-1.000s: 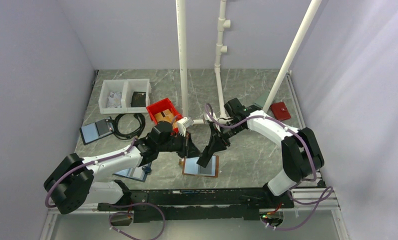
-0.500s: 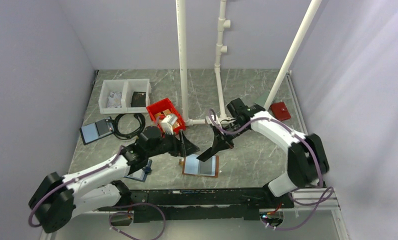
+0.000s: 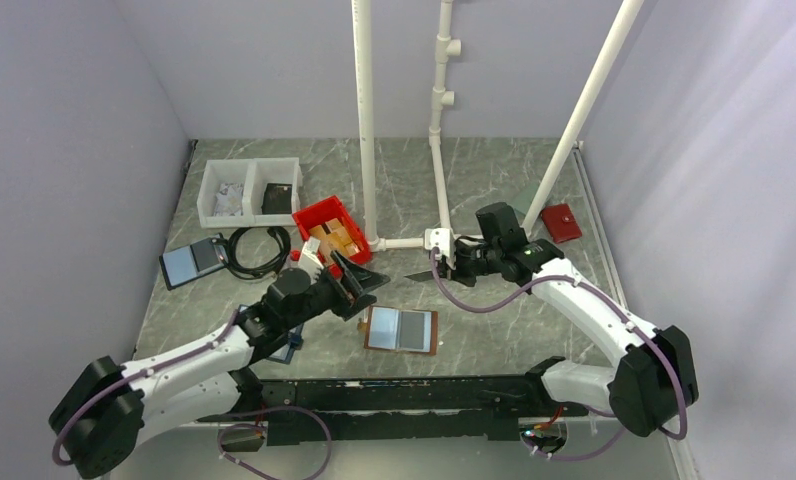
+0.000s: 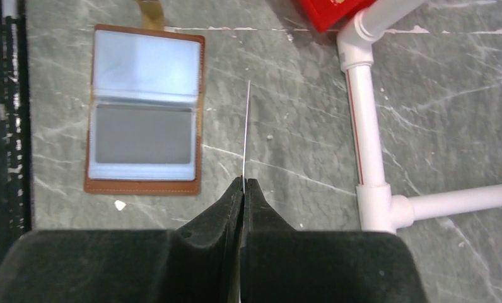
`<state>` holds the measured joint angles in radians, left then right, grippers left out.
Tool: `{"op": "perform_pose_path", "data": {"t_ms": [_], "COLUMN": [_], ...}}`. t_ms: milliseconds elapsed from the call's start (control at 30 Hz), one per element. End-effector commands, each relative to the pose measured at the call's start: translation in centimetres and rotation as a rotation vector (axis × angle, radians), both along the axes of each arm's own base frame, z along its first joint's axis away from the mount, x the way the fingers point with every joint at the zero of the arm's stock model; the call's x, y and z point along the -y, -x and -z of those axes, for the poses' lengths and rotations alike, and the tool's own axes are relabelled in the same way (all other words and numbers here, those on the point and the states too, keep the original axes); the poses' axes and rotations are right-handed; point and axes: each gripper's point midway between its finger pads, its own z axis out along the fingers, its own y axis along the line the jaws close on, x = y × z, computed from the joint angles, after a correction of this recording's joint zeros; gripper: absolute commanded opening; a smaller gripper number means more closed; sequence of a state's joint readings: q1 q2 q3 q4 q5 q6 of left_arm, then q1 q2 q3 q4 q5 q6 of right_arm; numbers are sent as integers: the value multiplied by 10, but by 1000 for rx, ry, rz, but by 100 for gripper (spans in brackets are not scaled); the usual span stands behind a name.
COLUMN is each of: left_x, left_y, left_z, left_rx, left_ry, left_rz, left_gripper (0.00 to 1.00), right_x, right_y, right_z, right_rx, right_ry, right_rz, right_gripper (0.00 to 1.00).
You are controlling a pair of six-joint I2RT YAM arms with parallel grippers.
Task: Take the credit cards out of the card holder
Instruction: Place the credit card in the storage box.
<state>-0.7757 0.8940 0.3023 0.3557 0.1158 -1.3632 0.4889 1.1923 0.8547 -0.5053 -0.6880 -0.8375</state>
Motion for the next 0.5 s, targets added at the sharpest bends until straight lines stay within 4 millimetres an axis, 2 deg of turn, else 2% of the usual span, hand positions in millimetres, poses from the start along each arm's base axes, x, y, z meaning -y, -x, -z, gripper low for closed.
{"op": "perform_pose_path", "data": {"t_ms": [0,133,300,467], "left_x": [18,34,53,68], "left_y": [-21,-30,-40,-43], "left_z": [-33,-32,-19,-16], "left_rx": [-172,-251,-334,-356], "left_ry": [142,150,170,182], "left_rz": [-85,-99,-112,-90], "left_gripper": [95,94,86,79], "right_x": [-7,-12,-22,-26], "right_y": [-12,-8,2,5], "right_z": [-14,-9,-5,-3], "right_rx": [117,131,154,179], "right_ry": [-29,-16,-7,7], "right_rz": [18,-10,-61,-74], "right_gripper": [0,0,0,0]}}
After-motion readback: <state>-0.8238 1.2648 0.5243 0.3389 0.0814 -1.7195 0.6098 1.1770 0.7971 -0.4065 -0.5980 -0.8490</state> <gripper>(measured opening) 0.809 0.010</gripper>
